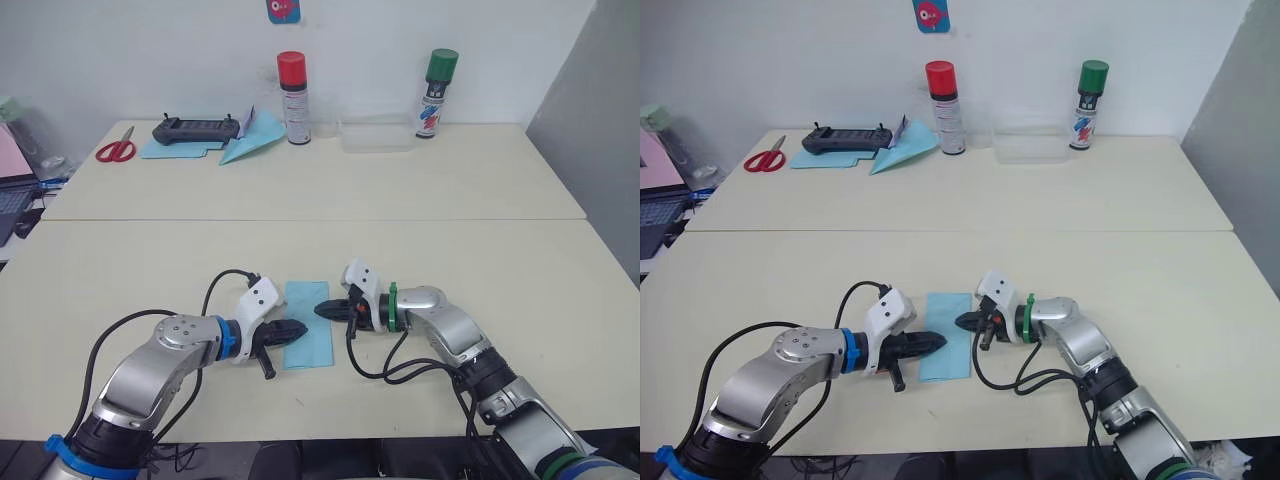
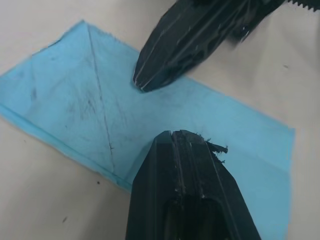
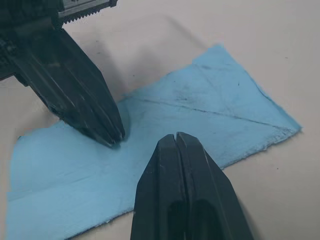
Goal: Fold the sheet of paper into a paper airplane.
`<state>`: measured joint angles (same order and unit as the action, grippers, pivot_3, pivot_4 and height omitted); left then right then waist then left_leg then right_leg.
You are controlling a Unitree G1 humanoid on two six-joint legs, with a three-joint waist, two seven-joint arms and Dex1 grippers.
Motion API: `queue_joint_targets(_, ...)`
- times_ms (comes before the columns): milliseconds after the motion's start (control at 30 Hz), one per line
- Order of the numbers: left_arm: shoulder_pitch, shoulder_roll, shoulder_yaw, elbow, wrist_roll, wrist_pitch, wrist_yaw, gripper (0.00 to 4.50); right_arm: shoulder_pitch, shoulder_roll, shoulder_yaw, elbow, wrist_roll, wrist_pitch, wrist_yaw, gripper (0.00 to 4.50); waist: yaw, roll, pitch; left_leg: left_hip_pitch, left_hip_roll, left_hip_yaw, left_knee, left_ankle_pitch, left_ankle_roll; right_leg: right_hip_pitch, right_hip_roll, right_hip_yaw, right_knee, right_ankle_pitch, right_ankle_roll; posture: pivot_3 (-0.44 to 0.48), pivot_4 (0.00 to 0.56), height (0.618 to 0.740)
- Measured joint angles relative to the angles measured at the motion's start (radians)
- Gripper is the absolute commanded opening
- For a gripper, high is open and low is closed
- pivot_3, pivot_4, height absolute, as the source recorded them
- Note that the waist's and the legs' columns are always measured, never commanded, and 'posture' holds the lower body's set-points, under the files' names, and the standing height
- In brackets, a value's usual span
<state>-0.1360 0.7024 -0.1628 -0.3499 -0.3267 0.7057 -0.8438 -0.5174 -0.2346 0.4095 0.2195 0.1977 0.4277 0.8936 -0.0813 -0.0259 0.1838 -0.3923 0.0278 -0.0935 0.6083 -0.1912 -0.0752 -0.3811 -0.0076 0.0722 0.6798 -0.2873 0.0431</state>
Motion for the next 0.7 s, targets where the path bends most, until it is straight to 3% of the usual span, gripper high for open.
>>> queue_joint_targets(367,-0.025,0.058,-0.103,0.072,0.103,-0.193,-0.069,0.00,-0.041,0.042,-0.055,0.160,-0.051,-0.139,-0.154,0.03,0.002,0.004,-0.008,0.002,0.001,0.006,0.000,0.000,0.000,-0.004,-0.003,0.002,-0.002,-0.001,-0.001,0.000,0.150,0.740)
queue_joint_targets(700,-0.034,0.057,-0.106,0.103,0.103,-0.221,-0.090,0.00,-0.086,0.060,-0.080,0.277,-0.085,-0.238,-0.224,0.03,0.003,0.004,-0.013,0.003,0.001,0.007,0.000,0.000,0.000,-0.004,-0.003,0.003,-0.002,-0.001,-0.001,0.000,0.150,0.740)
